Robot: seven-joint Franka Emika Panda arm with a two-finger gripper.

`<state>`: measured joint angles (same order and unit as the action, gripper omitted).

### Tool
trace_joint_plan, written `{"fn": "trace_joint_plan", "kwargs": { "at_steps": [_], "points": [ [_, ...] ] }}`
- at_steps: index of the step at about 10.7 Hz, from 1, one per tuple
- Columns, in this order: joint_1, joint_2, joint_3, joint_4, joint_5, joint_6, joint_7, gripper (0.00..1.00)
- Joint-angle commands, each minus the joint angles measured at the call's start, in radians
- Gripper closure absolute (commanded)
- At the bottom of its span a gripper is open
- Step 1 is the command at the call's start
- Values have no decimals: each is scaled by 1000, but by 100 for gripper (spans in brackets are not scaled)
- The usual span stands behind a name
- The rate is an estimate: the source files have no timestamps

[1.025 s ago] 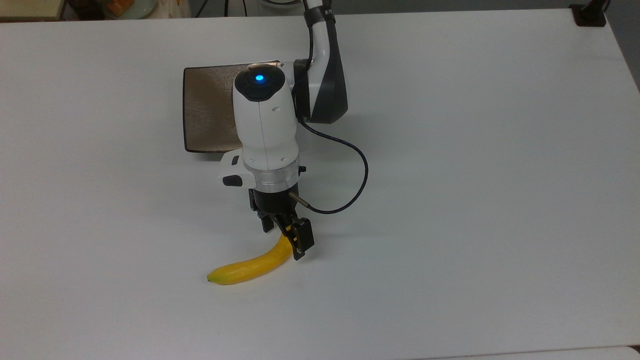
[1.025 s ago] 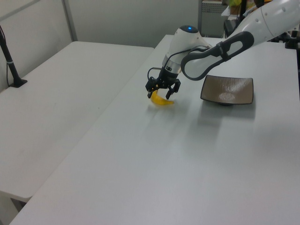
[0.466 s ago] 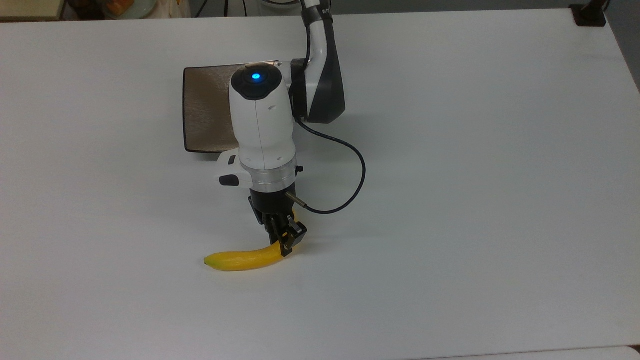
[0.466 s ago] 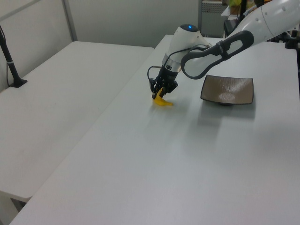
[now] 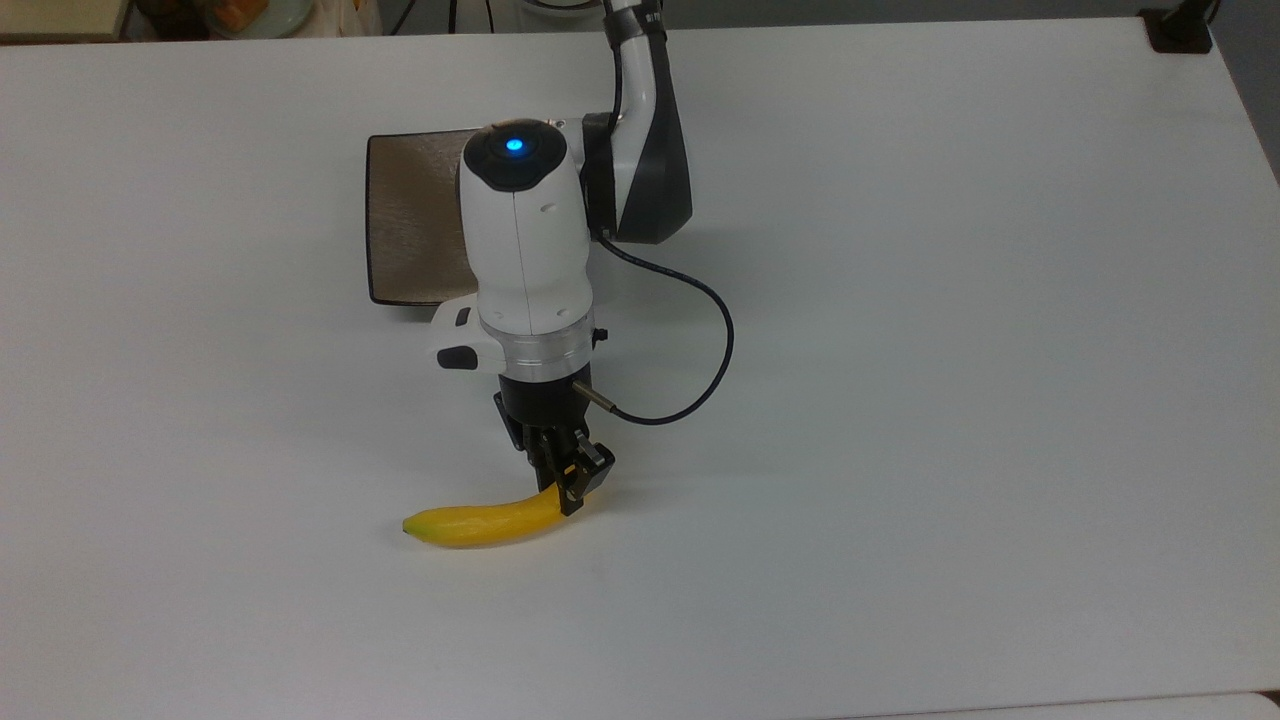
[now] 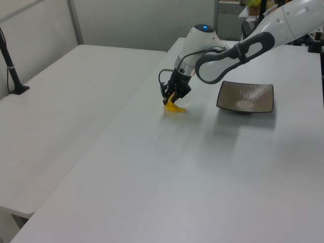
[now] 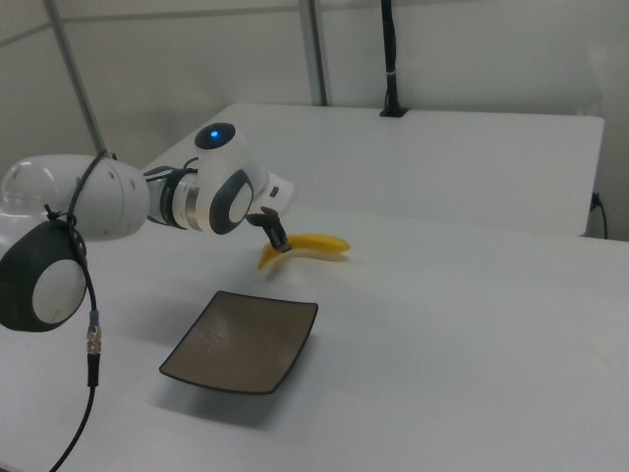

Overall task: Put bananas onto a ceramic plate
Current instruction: 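Lift the held banana and carry it over the brown plate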

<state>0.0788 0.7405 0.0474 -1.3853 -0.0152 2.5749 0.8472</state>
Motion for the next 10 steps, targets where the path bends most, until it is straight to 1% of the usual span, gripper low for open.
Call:
{"fn": "trace_joint_plan", "kwargs": {
  "at_steps": [1,2,4,5,8,10],
  "points": [
    [-10,-81,14,-43,-34,-24,-23,81],
    [-10,-113,14,-58,-32,-51,-51,81],
    [-17,-195,14,-95,-19,-187,-144,81],
    [-25,-252,12,-141,-11,-258,-211,81],
    [-40,-376,12,-271,-12,-300,-322,81],
    [-62,-462,12,-346,-11,-382,-428,81]
  ]
}}
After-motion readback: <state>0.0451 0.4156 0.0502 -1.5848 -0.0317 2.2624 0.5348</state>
